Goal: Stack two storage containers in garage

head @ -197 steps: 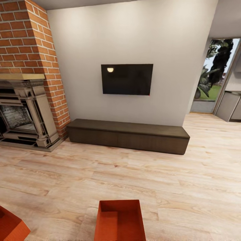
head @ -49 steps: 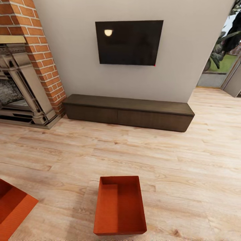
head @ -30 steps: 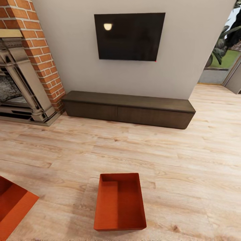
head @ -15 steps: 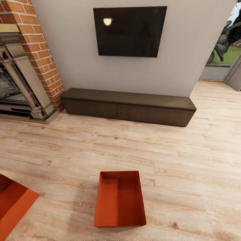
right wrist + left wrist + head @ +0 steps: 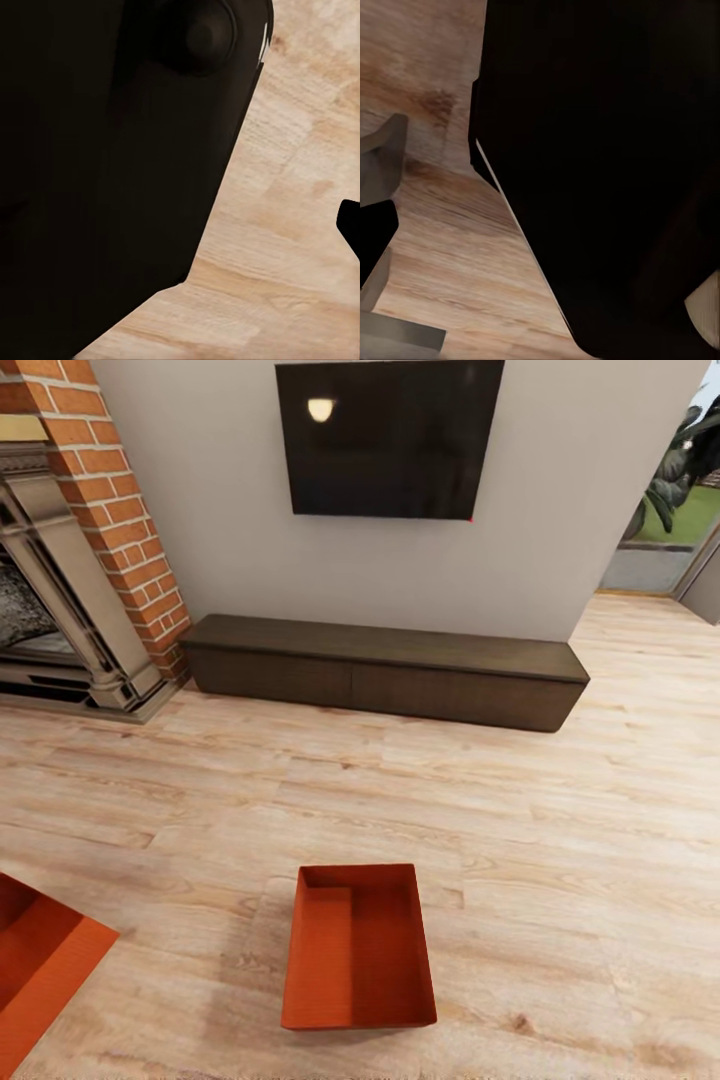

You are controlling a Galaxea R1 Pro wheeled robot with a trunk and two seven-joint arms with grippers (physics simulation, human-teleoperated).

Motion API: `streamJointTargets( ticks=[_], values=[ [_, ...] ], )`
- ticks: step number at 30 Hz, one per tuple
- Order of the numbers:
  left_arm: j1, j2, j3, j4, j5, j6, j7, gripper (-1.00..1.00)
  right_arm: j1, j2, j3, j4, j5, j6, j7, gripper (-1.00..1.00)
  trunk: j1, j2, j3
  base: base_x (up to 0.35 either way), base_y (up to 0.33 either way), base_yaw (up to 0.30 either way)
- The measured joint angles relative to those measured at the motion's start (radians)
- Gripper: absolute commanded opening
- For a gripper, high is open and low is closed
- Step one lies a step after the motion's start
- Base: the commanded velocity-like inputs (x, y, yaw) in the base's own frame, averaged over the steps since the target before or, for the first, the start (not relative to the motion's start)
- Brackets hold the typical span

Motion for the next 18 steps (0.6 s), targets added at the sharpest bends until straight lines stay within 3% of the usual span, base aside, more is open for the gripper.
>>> streamJointTargets(
  ticks=[5, 18],
  values=[
    [0.0, -0.015, 0.003, 0.001, 0.001, 0.0, 0.0, 1.0, 0.0, 0.0, 0.0, 0.0, 0.0, 0.0, 0.0, 1.0, 0.0, 0.0, -0.008, 0.0, 0.0, 0.0],
    [0.0, -0.018, 0.003, 0.012, 0.004, 0.002, 0.0, 1.0, 0.0, 0.0, 0.0, 0.0, -0.001, 0.0, 0.0, 1.0, 0.0, 0.0, -0.029, 0.0, 0.0, 0.0]
  ],
)
